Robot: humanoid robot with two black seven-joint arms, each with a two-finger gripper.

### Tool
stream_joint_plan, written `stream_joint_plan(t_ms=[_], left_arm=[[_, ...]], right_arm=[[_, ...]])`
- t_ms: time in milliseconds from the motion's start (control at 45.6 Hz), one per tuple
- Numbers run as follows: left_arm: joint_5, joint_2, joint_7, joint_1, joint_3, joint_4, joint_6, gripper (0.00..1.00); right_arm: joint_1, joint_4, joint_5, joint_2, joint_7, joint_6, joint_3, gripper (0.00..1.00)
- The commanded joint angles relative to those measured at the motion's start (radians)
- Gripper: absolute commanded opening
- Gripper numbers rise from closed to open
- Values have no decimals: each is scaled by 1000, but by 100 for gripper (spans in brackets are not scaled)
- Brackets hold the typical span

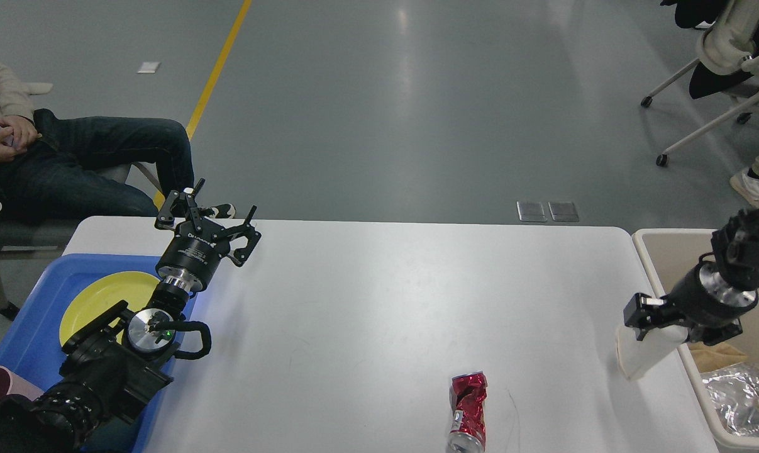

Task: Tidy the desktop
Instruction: 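Lift the white cup and drop it into the white bin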

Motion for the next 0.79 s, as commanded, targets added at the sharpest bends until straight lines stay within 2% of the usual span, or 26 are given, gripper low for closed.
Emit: stream_joint_plan(t_ms=[0,219,351,482,614,702,768], left_arm=[[0,-1,0,0,0,0,0,96],[0,-1,0,-1,0,0,0,96],[0,-1,0,0,0,0,0,96],[0,-1,0,0,0,0,0,96],[0,2,0,0,0,0,0,96],[0,-1,0,0,0,0,0,96],[0,-1,0,0,0,0,0,96]], right_arm=[[165,22,3,-54,1,82,21,0],[437,36,3,-174,1,221,98,0],[555,26,3,-224,1,228,133,0],[546,-6,-1,-250,0,211,148,0],[399,-78,7,-269,-2,140,156,0],[255,-122,15,-270,-2,32,156,0],[121,-147,41,-273,-2,-99,156,0]])
